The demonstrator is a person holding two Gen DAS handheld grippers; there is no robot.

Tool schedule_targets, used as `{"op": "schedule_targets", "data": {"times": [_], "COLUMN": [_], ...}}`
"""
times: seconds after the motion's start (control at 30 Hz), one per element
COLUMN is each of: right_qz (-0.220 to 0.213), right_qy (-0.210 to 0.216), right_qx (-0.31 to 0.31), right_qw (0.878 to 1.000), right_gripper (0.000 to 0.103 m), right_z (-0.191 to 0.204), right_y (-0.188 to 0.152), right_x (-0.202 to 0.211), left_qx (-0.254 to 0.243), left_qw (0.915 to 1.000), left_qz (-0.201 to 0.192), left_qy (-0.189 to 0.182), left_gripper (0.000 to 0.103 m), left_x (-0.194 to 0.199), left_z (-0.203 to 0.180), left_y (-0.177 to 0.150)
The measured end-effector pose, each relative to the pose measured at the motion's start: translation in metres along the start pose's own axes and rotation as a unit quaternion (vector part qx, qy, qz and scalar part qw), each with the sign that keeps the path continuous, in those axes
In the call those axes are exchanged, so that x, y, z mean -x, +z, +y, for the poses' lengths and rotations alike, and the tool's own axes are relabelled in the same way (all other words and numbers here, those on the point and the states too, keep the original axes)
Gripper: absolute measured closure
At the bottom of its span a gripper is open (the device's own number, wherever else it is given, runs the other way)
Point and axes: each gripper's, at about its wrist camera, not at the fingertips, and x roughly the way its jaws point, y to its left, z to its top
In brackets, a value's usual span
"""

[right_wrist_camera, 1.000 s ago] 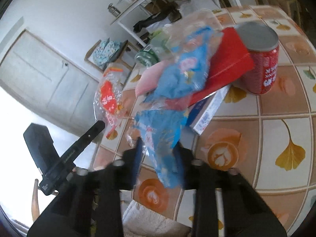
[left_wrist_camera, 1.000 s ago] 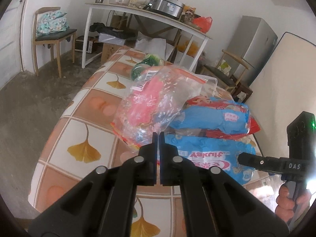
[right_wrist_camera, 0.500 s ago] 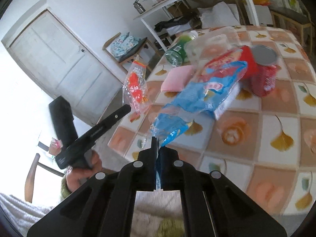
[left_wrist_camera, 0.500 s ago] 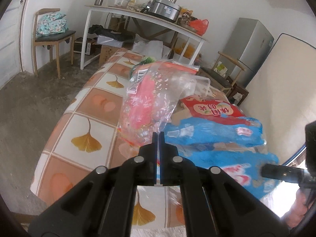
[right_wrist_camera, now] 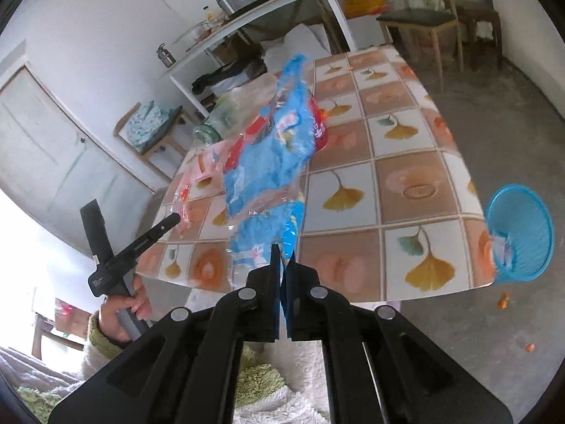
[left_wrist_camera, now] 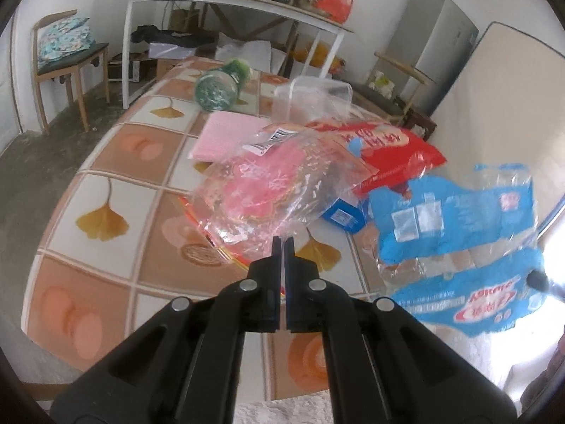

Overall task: Collect trash
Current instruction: 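Lift the blue snack bag with the right tool while the left tool lifts a clear bag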

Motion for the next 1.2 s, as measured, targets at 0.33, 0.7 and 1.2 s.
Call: {"op": "schedule_targets", "data": {"times": [0.33, 0.7, 1.2], "right_qz": [0.026, 0.066, 0.146], "right_qy": [0.081, 0.106, 0.093], "right_qx": [0.093, 0.044, 0.034], "right_qw": [0.992, 0.991, 0.984], "right_gripper": [0.100, 0.100, 0.100], "right_z": [0.060, 0.066, 0.076], "right_y": [0.005, 0.019, 0.001], "right_x": [-0.035, -0.120, -0.210], "left_qx": [-0.037, -0.027, -0.002], "left_qw": [0.9991, 0.9990, 0.9987], "left_qz": [0.017, 0.034, 0.024], "left_qy": [0.008, -0.015, -0.044], "left_gripper": [0.103, 0.103, 0.103], "left_x": [-0.014, -0.023, -0.025], "left_z": [-0.021, -0.021, -0.012], "left_y": [-0.009, -0.015, -0.015]}}
